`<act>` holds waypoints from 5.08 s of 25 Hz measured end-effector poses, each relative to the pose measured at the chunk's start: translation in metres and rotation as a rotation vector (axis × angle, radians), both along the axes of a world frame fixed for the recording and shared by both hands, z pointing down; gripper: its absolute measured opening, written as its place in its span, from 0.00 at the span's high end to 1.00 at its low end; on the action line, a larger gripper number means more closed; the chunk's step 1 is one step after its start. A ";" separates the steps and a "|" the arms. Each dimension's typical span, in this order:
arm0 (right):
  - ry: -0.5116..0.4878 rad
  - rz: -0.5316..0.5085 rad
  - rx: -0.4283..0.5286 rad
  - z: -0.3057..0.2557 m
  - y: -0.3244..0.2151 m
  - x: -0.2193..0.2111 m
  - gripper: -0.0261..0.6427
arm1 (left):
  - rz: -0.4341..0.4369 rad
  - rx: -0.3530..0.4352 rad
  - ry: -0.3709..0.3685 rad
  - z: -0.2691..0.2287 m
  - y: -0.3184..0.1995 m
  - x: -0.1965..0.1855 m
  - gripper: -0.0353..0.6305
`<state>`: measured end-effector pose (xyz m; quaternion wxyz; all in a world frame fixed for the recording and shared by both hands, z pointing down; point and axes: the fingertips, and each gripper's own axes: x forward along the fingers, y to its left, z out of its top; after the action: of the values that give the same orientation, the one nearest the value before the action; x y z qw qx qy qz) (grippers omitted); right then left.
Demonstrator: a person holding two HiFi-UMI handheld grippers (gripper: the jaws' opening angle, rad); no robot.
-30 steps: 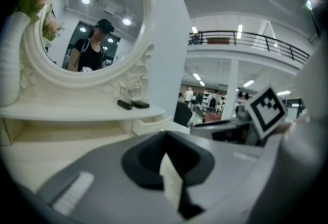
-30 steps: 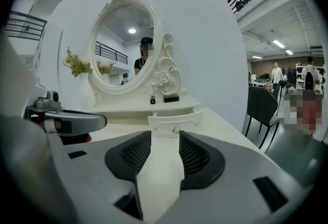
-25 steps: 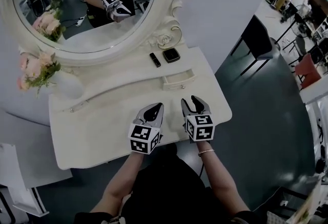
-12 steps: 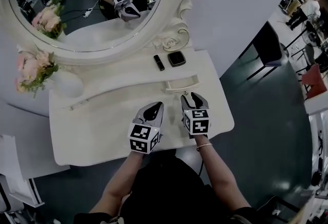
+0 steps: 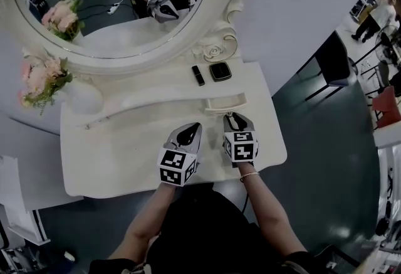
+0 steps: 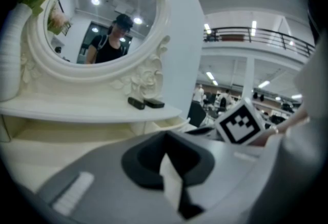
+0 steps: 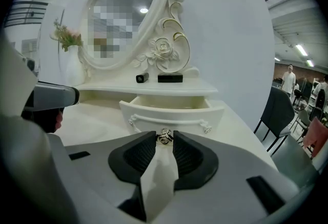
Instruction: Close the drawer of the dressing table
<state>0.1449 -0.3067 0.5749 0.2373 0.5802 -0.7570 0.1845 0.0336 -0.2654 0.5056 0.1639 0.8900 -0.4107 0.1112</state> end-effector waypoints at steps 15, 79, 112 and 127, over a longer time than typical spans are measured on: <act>0.011 -0.024 -0.007 0.004 -0.014 -0.002 0.83 | -0.034 -0.001 -0.003 0.001 -0.003 -0.011 0.94; 0.047 -0.065 -0.014 -0.002 -0.050 -0.009 0.82 | -0.057 -0.010 -0.015 0.006 0.003 -0.022 0.94; 0.026 -0.112 0.046 -0.020 -0.032 -0.014 0.75 | -0.050 -0.011 -0.017 0.009 0.009 -0.018 0.94; -0.051 -0.068 0.109 -0.045 0.028 -0.011 0.86 | -0.016 -0.004 -0.012 0.009 0.013 -0.010 0.94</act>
<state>0.1336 -0.2788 0.5294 0.1923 0.5612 -0.7910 0.1496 0.0232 -0.2524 0.5144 0.1643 0.8857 -0.4184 0.1162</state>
